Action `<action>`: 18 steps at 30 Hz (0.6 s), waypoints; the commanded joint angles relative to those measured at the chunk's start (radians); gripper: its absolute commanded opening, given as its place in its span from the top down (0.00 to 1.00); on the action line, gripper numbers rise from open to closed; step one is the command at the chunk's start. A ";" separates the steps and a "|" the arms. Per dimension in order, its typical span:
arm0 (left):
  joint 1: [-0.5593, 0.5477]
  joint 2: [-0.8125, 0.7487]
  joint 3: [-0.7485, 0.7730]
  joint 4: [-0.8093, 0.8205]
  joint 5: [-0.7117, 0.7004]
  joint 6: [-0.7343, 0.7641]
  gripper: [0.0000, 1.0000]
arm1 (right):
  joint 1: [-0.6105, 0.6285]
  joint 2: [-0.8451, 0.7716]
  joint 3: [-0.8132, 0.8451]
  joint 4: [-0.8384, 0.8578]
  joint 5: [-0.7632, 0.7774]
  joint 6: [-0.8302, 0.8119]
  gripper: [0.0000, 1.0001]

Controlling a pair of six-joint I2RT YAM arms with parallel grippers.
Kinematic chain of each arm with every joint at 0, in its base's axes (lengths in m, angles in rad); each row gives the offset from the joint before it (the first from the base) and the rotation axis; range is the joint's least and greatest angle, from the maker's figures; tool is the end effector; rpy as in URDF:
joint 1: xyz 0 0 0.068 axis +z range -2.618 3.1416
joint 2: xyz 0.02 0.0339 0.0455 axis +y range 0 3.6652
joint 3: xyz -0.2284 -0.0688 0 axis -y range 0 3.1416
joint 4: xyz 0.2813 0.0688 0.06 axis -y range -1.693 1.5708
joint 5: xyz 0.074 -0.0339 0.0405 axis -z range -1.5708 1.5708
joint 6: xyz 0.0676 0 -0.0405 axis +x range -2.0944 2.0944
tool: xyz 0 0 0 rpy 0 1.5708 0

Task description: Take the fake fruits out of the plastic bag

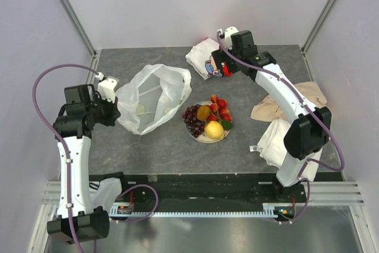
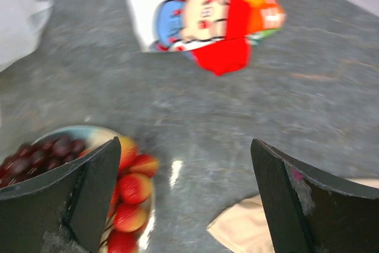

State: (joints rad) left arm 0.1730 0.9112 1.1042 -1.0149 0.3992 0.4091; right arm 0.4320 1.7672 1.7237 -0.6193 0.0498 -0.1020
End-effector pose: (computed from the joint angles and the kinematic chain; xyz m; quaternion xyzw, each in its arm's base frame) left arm 0.2384 0.0150 0.3070 0.1795 0.8973 -0.0739 0.3964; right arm 0.4189 0.1894 0.2981 -0.2265 0.8695 0.0499 0.4361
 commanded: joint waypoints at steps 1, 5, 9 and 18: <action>0.005 0.006 0.124 0.042 0.035 -0.033 0.98 | -0.010 -0.014 0.007 0.085 0.214 0.064 0.02; 0.005 0.035 0.207 0.039 0.039 -0.058 0.89 | -0.012 -0.052 -0.027 0.131 0.294 0.055 0.02; 0.005 0.058 0.293 0.039 0.052 -0.087 0.32 | -0.050 -0.071 -0.016 0.139 0.332 0.080 0.02; 0.002 0.173 0.425 0.067 0.234 -0.154 0.07 | -0.136 -0.106 0.001 0.038 0.367 0.162 0.02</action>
State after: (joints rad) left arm 0.1734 1.0210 1.4540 -0.9936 0.5045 0.3317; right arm 0.2955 1.7321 1.7008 -0.5411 0.3553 0.0051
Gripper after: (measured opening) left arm 0.869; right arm 0.982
